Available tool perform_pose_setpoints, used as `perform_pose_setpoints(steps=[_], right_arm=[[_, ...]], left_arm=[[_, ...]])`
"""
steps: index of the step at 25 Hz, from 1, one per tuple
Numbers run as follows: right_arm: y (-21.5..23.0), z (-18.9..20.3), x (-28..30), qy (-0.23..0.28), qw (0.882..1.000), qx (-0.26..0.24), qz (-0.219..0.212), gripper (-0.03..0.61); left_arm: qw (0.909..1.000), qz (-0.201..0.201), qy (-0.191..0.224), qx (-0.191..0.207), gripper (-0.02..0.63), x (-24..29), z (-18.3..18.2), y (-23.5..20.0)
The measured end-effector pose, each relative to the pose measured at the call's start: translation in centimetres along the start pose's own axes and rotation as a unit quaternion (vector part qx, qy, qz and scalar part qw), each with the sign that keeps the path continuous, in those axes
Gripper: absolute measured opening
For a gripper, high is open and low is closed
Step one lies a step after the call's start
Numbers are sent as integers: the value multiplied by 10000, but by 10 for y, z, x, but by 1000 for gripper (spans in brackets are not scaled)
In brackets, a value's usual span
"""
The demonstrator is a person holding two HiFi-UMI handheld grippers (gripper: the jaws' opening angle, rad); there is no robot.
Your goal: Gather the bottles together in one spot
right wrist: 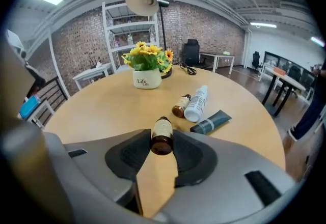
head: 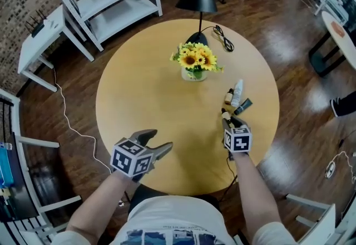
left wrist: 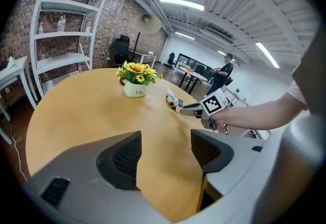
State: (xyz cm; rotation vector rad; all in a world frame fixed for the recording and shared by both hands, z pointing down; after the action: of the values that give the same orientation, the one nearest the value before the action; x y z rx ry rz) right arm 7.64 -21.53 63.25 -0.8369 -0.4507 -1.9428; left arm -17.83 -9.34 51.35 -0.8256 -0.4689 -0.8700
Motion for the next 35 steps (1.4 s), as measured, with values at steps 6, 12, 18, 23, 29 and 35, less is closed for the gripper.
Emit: perform_pose_setpoints(steps=[6,12,18,23,29,35], right_arm=[[-27,-11,-59,1033,9763,1403,-1285,137],[-61,-35,-144,2195,8936,2394,-3099,137],[-77,-41,-189,2652,8392,2514,-4027,137],[-78,-38,-207,2805,8134,2688,-4329,137],[-85,-32,-210,2787,7891,2827,-4687,137],[-86,-29,-206,2730,8069,2674,-4504,137]], left_arm=[[9983,573,-42,4,307,31,-16,39],[9748,1931,170,-1102,307,49,-46,85],[9328,3160,224,-1718,215,49,-79,137],[9222,3330,39,-1965,215,52,-67,164],[9250,3132,144,-2145,83,57,-63,170],[9411,2806,276,-1866,77,55,-65,171]])
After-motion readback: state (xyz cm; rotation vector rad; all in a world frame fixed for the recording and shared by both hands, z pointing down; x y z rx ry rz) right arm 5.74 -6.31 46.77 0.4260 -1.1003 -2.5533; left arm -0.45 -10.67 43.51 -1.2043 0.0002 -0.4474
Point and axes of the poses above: the fingertips, and each gripper's own axes: x forward along the fingers, y to its right, z out of its underside, the point moved 2 cm from there along -x, backward along the fingers, and after that the axes turned 8 degrees about -x, right-handed, at the moved point
